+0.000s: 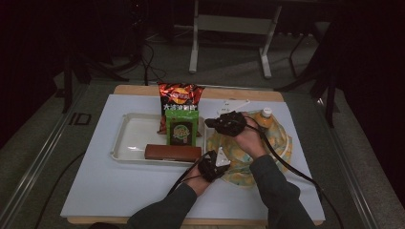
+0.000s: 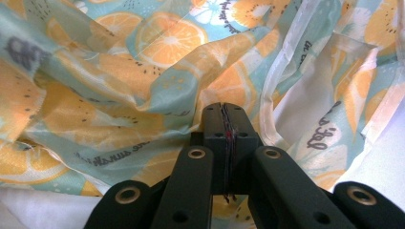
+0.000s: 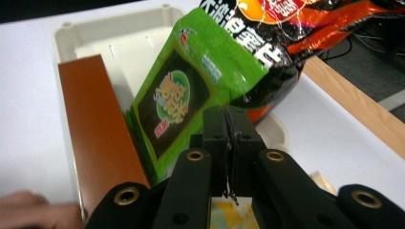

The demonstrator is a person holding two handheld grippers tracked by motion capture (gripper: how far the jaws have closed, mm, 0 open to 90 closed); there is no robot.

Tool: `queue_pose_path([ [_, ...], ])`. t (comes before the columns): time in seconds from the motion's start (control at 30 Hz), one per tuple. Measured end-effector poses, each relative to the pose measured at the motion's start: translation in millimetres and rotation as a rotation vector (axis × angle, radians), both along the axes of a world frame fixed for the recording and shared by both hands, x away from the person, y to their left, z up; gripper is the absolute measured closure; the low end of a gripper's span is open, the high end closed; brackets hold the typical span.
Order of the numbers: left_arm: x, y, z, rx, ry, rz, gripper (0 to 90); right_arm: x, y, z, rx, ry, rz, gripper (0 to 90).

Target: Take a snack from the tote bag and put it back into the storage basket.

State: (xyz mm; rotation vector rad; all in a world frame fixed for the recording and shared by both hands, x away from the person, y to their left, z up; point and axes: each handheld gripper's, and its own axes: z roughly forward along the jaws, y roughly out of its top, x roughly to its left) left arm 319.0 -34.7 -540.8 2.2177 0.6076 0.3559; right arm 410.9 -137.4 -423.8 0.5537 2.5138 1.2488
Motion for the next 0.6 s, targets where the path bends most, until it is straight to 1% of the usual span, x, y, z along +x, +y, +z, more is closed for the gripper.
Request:
queue_pose_path([
  [0.07, 0.0, 0.0, 0.1, 0.000, 0.002, 0.000, 88.4, -3.7, -4.0, 0.7, -0.016, -0.007, -0.002, 87.2],
  [0.2, 0.2, 0.0, -0.1, -0.002, 0.004, -0.001, 88.3, -10.3, -11.7, 2.4, -0.029, -0.015, -0.006, 87.0],
  [0.27, 0.2, 0.1, -0.1, -0.001, 0.002, 0.000, 88.3, -13.3, -14.8, 2.6, -0.061, -0.035, -0.017, 87.0],
  [0.33, 0.1, 0.0, -0.1, -0.001, 0.002, 0.001, 88.3, -16.1, -17.4, 2.4, -0.079, -0.040, -0.021, 86.3],
  [0.43, 0.3, 0.2, -0.1, -0.001, 0.001, 0.001, 88.3, -20.2, -22.3, 2.0, -0.081, -0.042, -0.033, 84.8],
  [0.5, 0.1, 0.1, -0.1, -0.001, 0.001, 0.001, 88.3, -23.4, -26.6, 1.1, -0.062, -0.039, -0.040, 84.2],
  [0.6, 0.1, 0.2, 0.0, 0.000, 0.002, 0.001, 88.3, -27.9, -33.3, -1.7, -0.068, -0.035, -0.054, 84.1],
])
